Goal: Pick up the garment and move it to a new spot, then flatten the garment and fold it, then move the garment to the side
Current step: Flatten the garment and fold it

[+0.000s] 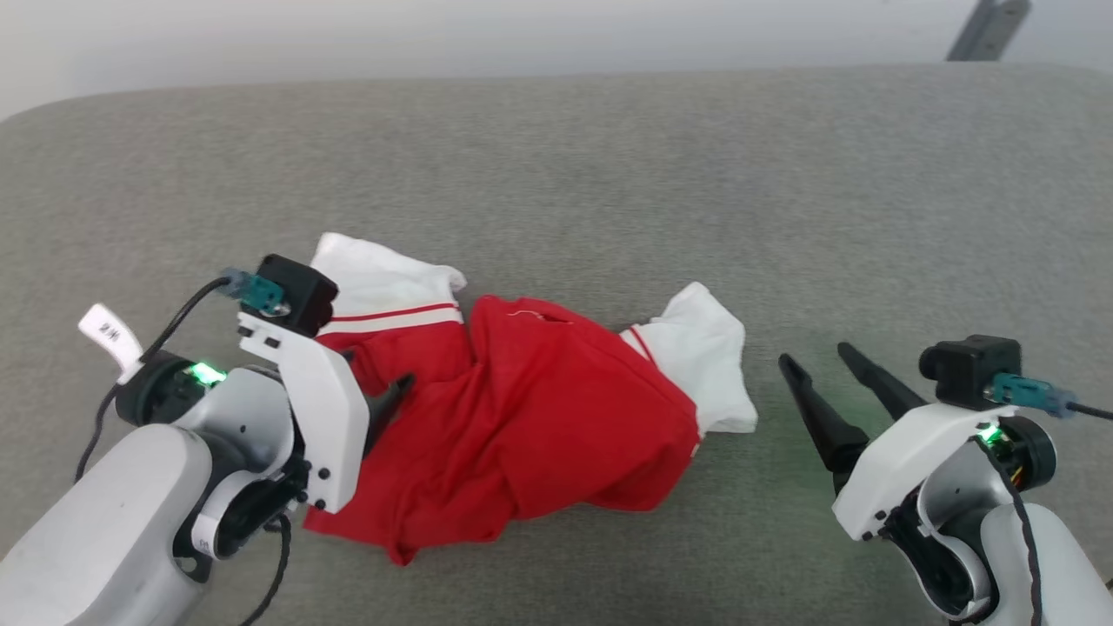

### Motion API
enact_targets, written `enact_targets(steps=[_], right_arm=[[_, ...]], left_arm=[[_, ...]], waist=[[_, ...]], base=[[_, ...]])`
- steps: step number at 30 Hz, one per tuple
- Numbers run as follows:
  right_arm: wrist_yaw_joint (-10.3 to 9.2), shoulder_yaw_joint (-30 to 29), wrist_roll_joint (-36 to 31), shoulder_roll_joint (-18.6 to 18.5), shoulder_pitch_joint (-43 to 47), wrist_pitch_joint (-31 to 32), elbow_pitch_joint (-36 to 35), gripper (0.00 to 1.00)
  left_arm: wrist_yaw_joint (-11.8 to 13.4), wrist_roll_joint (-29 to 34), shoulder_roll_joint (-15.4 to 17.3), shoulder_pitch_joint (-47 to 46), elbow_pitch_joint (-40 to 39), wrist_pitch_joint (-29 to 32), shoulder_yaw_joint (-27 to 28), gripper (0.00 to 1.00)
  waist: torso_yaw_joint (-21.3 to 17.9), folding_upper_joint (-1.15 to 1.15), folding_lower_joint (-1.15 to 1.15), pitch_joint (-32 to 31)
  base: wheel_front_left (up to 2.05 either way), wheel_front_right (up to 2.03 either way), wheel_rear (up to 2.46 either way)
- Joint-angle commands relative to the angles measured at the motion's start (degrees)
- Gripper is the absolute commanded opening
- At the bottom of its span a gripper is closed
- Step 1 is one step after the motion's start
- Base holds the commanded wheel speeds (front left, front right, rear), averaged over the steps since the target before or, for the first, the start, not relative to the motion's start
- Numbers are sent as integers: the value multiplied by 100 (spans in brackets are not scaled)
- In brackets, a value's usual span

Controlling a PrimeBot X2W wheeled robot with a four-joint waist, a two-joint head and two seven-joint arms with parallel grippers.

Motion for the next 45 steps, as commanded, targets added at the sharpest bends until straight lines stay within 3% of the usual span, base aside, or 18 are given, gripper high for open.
enact_targets(steps=[1,8,18,21,25,27,30,37,45], right_arm=[[-2,38,60,-38,-69,76,39,100],[-2,275,147,-428,-479,613,516,100],[-2,642,55,-791,-1100,1366,1392,100],[-2,856,36,-879,-1268,1630,1783,100],[-3,1103,92,-861,-1398,1929,2196,100],[-3,1284,141,-894,-1494,2035,2402,0],[-3,1368,263,-995,-1720,2046,2498,0],[-13,1232,574,-1652,-2197,2108,1986,0],[-8,524,580,-2365,-2349,2255,1765,0]], left_arm=[[-28,66,-1,68,12,-173,48,100],[-67,530,-155,334,247,-2055,427,100],[204,786,-577,945,741,-4364,954,100],[190,773,-712,1155,970,-4943,1060,100],[153,729,-909,1345,1163,-5238,1153,100],[93,737,-1042,1438,1253,-5331,1224,100],[18,765,-1246,1587,1337,-5390,1399,100],[-219,1164,-1650,1983,1180,-5399,2162,100],[-474,1463,-1932,2251,1121,-5398,2617,100]], waist=[[140,0,0,-25],[690,0,0,22],[1265,0,0,230],[1380,0,0,270],[1462,0,0,294],[1513,0,0,295],[1561,0,0,279],[1506,0,0,148],[1430,0,0,100]], base=[[0,0,0],[0,0,0],[0,0,0],[0,0,0],[0,0,0],[0,0,0],[0,0,0],[0,0,0],[0,0,0]])
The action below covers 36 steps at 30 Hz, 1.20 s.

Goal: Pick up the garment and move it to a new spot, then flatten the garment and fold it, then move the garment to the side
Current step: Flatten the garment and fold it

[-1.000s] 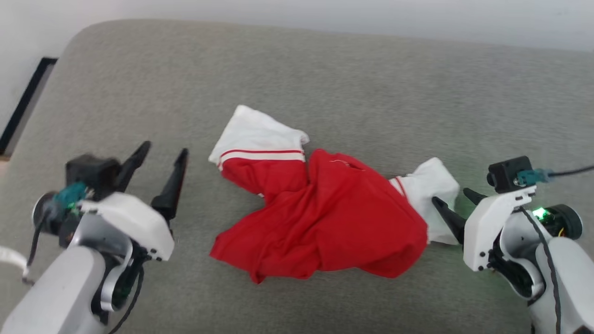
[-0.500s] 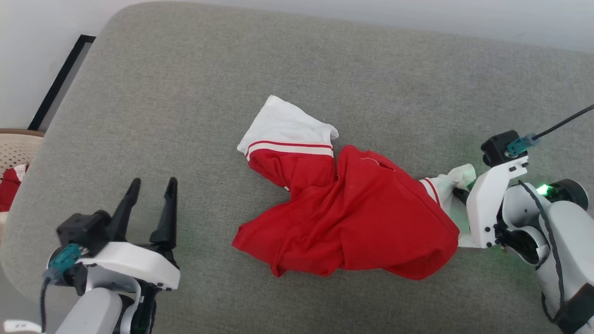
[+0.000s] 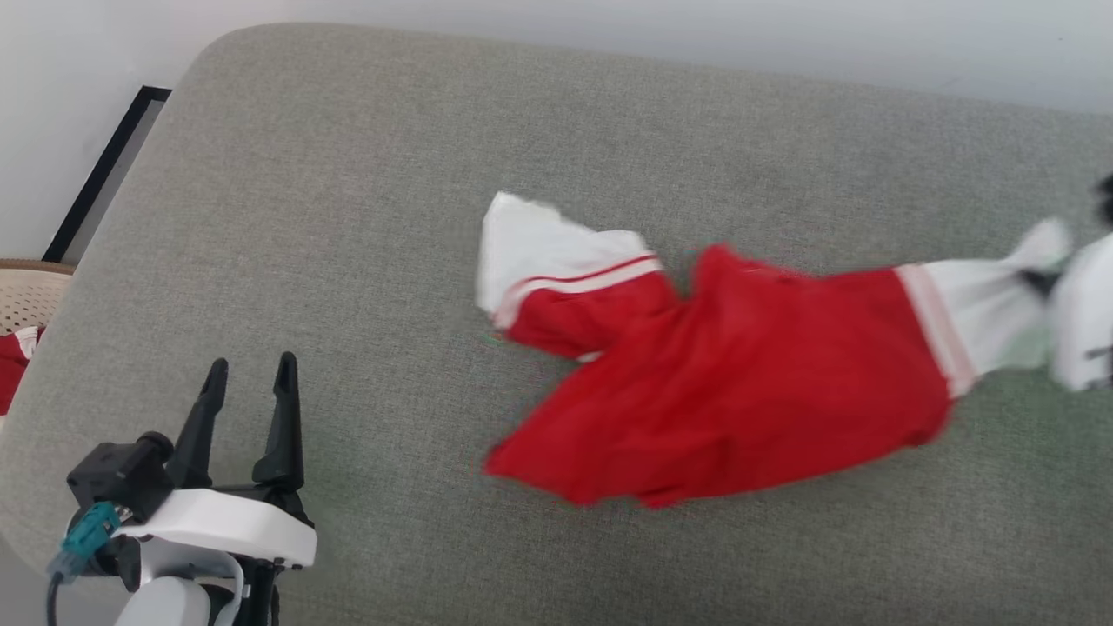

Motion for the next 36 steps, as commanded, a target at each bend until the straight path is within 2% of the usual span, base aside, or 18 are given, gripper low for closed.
enact_targets(steps=[1,5,13,14,15,20,24,31,36], right_arm=[[-16,-152,-55,-110,-117,-41,29,0],[-15,-572,-209,-271,-187,-117,454,0],[-15,-824,-380,7,-499,-320,1720,0],[-15,-811,-409,45,-560,-370,1829,34],[-15,-794,-437,78,-615,-415,1912,100],[-15,-667,-457,156,-691,-628,2008,100],[-15,-442,-240,122,-584,-844,1706,100],[-11,-58,411,94,-62,-904,540,100],[-11,188,770,174,436,-508,-264,100]], left_arm=[[-53,71,-46,63,-9,-32,54,100],[-155,196,-174,97,-3,-32,163,100],[-314,338,-360,29,79,-31,300,100],[-322,355,-374,21,92,-32,319,100],[-340,377,-385,19,106,-32,339,100],[-381,440,-421,102,128,-33,431,100],[-382,521,-432,213,98,-32,540,100],[-408,622,-461,407,84,-32,638,100],[-452,634,-488,465,97,-32,646,100]], waist=[[5,0,0,-1],[37,0,0,17],[95,0,0,116],[92,0,0,115],[86,0,0,112],[19,0,0,51],[-78,0,0,-60],[-205,0,0,-215],[-244,0,0,-267]], base=[[0,0,0],[0,0,0],[0,0,0],[0,0,0],[0,0,0],[0,0,0],[0,0,0],[0,0,0],[0,0,0]])
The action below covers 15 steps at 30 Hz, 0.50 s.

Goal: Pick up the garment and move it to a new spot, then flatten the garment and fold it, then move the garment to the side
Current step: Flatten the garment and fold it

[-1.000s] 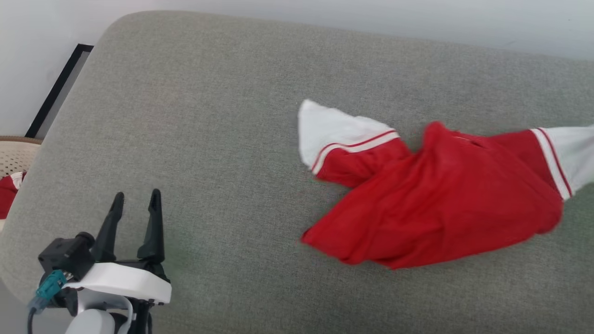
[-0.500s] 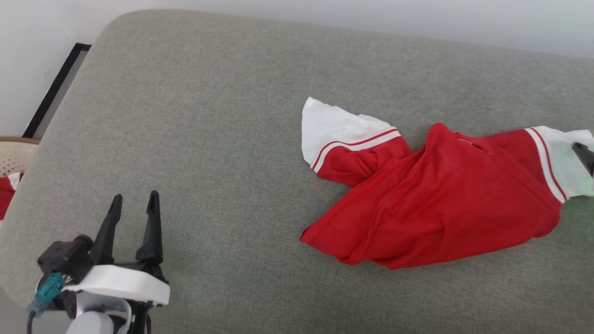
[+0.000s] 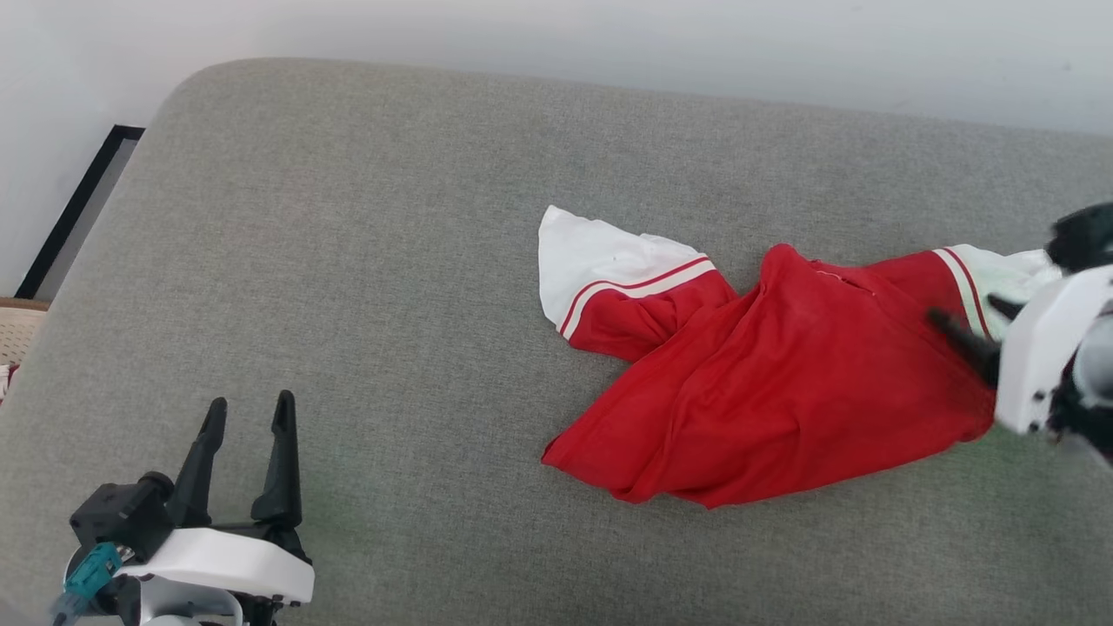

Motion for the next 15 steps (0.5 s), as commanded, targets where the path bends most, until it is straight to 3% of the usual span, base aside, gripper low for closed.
enact_targets(steps=[1,5,10,11,12,13,15], right_arm=[[-6,26,9,9,66,69,-90,100],[-6,154,-96,93,197,308,-221,100],[-6,317,-374,218,43,427,136,100],[-6,391,-429,241,13,446,217,73],[-5,462,-401,284,-30,423,264,10],[-5,518,-374,298,-80,371,290,0],[-6,631,-358,229,-163,299,307,0]], left_arm=[[-3,71,-13,64,8,-30,15,100],[-49,66,-33,6,45,-30,-34,100],[-90,26,-71,-121,88,-30,-87,100],[-99,11,-81,-137,98,-30,-89,100],[-94,19,-82,-149,110,-30,-91,100],[-101,16,-96,-157,125,-30,-94,100],[-113,8,-117,-165,144,-30,-96,100]], waist=[[4,0,0,-3],[51,0,0,16],[145,0,0,102],[159,0,0,116],[169,0,0,129],[179,0,0,141],[192,0,0,155]], base=[[0,0,0],[0,0,0],[0,0,0],[0,0,0],[0,0,0],[0,0,0],[0,0,0]])
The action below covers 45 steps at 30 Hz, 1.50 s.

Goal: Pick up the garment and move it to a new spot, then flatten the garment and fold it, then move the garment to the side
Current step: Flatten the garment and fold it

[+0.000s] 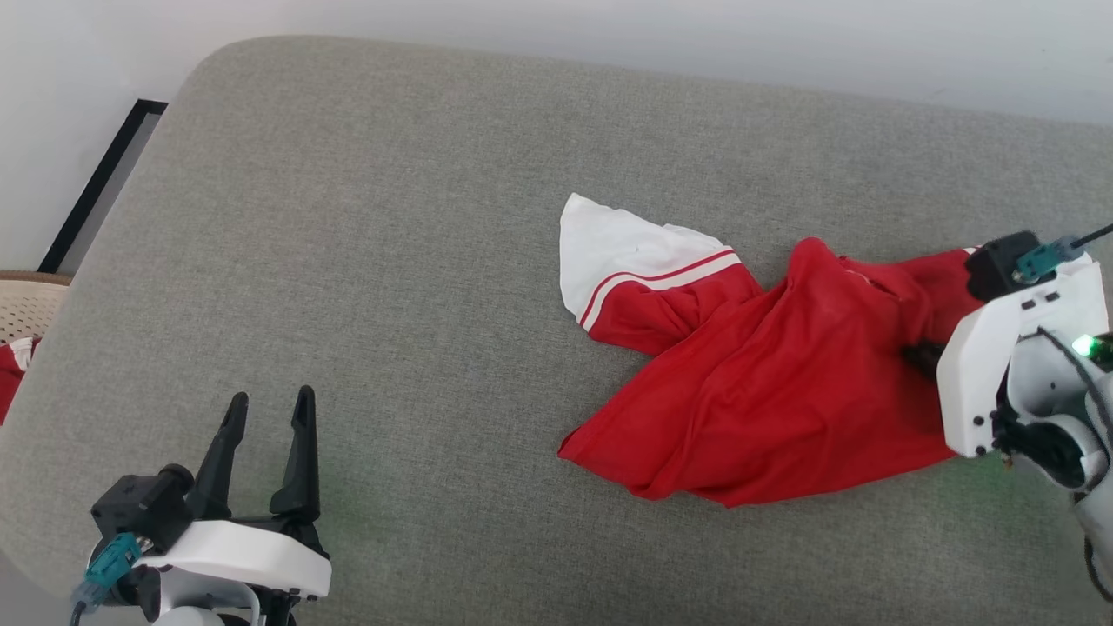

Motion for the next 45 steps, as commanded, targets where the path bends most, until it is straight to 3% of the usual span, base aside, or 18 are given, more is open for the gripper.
enact_targets(steps=[1,5,13,26,33,34,35,36,45], right_arm=[[-4,73,89,-69,-114,-106,-27,0],[-4,234,218,-213,-143,-188,-250,0],[-4,300,550,-492,262,-265,-1364,0],[-4,395,1148,-1051,1861,647,-3654,0],[-4,662,1257,-1120,2394,810,-3521,0],[-4,672,1219,-1090,2380,747,-3426,29],[-4,667,1217,-1034,2371,700,-3333,49],[-4,661,1178,-994,2344,653,-3268,98],[-4,266,1187,-835,2349,316,-3376,100]], left_arm=[[-29,15,-13,-52,19,-30,17,100],[-22,11,-18,3,30,-30,85,100],[-18,-1,-2,130,-17,-30,239,100],[-60,39,24,143,-5,-30,335,100],[-110,22,31,41,93,-30,322,100],[-115,19,40,34,114,-30,308,100],[-133,12,50,20,136,-30,284,100],[-142,7,68,0,157,-20,249,100],[-272,-264,436,-352,-25,685,-160,100]], waist=[[6,0,0,12],[-38,0,0,-12],[-260,0,0,-68],[-704,0,0,-66],[-824,0,0,-21],[-838,0,0,-17],[-853,0,0,-16],[-866,0,0,-18],[-1091,0,0,-131]], base=[[0,0,0],[0,0,0],[0,0,0],[0,0,0],[0,0,0],[0,0,0],[0,0,0],[0,0,0],[0,0,0]])
